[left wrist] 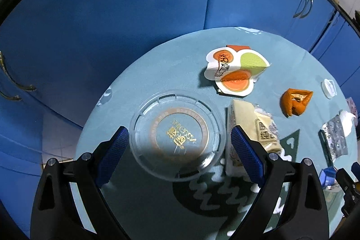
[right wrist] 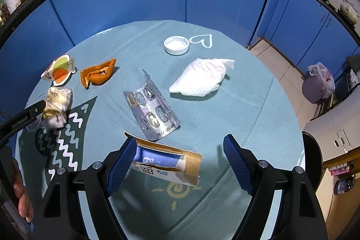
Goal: Collect trash
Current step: 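Grasp the clear plastic lid with the left tool while the right tool grasps the blue-and-white cardboard, then carry both items to the black bin while the right tool drops the cardboard inside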
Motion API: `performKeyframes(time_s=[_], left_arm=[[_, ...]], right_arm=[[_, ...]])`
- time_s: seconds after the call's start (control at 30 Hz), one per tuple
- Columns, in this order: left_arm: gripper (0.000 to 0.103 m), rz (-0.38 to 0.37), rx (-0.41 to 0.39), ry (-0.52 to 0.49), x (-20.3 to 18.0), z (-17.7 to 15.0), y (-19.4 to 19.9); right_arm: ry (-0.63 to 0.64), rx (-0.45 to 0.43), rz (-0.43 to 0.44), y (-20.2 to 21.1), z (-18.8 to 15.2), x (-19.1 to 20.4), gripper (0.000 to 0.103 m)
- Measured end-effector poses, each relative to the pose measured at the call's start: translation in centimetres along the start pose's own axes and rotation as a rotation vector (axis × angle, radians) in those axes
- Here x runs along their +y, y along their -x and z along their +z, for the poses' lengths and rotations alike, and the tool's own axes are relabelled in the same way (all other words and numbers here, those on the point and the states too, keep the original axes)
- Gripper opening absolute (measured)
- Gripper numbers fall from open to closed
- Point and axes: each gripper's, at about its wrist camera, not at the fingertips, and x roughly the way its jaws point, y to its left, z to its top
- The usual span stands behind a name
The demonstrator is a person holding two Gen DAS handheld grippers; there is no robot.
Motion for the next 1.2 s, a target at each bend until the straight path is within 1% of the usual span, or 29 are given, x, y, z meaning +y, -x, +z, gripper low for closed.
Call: performKeyframes(time_s=[0.17,0.3,0.37,0.47,0.53,0.6,0.63,0.67,0.87,0.9,0.93,0.97,1.0,1.07,1.2], left_arm=[[0.091,0.025,-0.005,-0.005,0.0,0.4,-0.9],[0.092,0.000,0.032,0.018,0.3,0.3,-2.0],[0.092,0.006,0.022,0.017,0.3,0.2,-2.0],[0.091,0.002,0.022,0.021,0.3,0.2,-2.0],[0.089,0.004,0.021,0.021,0.3,0.2,-2.0],[0.089,0.003,0.022,0.026,0.4,0.1,-1.8],[0.089,0.002,0.021,0.029,0.4,0.0,-1.6],[0.089,0.001,0.020,0.033,0.5,-0.1,-1.5],[0.088,0.011,-0.006,0.041,0.6,-0.1,-0.4],[0.088,0.011,-0.011,0.044,0.6,-0.1,-0.1],[0.088,0.011,-0.015,0.045,0.7,-0.1,0.2],[0.088,0.011,-0.019,0.047,0.7,-0.1,0.4],[0.088,0.009,-0.025,0.049,0.6,-0.1,0.8],[0.088,0.007,-0.034,0.049,0.6,-0.1,1.4],[0.088,0.008,-0.052,0.045,0.2,-0.5,2.7]], right_arm=[[0.003,0.006,-0.001,-0.6,0.0,0.2,0.077],[0.003,0.010,0.007,-0.7,0.0,0.3,0.077],[-0.001,0.022,0.017,-1.1,-0.1,0.3,0.077],[0.002,0.018,0.018,-1.2,-0.3,0.5,0.077],[0.015,0.012,0.026,-1.1,-0.3,0.7,0.072],[0.027,0.009,0.039,-0.8,-0.5,1.0,0.058],[0.038,0.006,0.044,-0.7,-0.5,1.3,0.055],[0.046,0.005,0.052,-0.6,-0.5,1.5,0.047],[0.055,-0.003,0.060,0.2,-1.0,1.4,0.042],[0.058,-0.005,0.063,0.4,-1.1,1.4,0.027],[0.058,-0.004,0.074,0.7,-1.1,1.4,0.026],[0.061,-0.004,0.080,0.9,-1.1,1.4,0.015],[0.064,-0.005,0.086,1.1,-1.1,1.4,0.007],[0.071,-0.008,0.101,1.5,-1.3,1.5,0.003],[0.078,-0.028,0.127,2.7,-1.7,1.4,0.002]])
